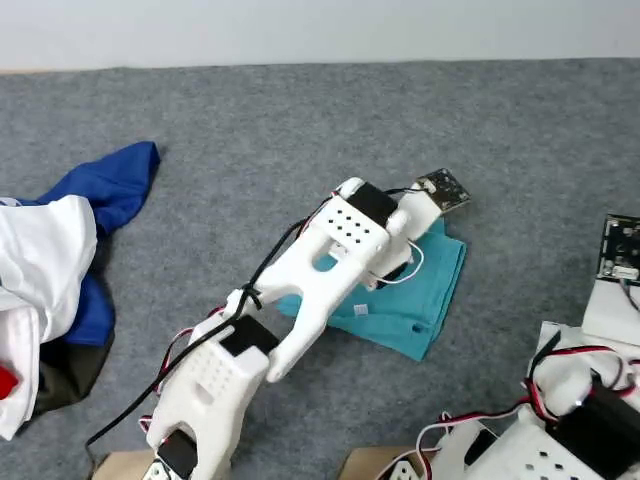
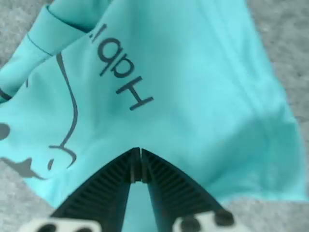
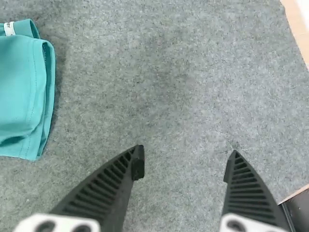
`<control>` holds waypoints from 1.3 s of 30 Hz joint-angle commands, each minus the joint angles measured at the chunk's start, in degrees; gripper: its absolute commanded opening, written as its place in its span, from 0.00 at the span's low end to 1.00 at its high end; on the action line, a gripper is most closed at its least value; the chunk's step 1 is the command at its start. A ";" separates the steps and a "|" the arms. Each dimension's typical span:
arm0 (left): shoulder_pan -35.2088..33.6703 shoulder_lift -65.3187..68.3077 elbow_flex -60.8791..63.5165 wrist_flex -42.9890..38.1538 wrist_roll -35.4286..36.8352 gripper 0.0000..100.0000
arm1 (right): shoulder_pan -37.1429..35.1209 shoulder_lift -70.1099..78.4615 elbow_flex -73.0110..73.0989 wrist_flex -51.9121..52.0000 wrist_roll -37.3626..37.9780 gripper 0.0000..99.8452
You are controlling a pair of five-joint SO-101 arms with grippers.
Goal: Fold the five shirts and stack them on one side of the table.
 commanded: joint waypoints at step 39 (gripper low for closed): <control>-6.33 3.43 -21.58 11.60 1.49 0.01 | -0.57 -0.13 -1.23 1.89 -0.44 0.27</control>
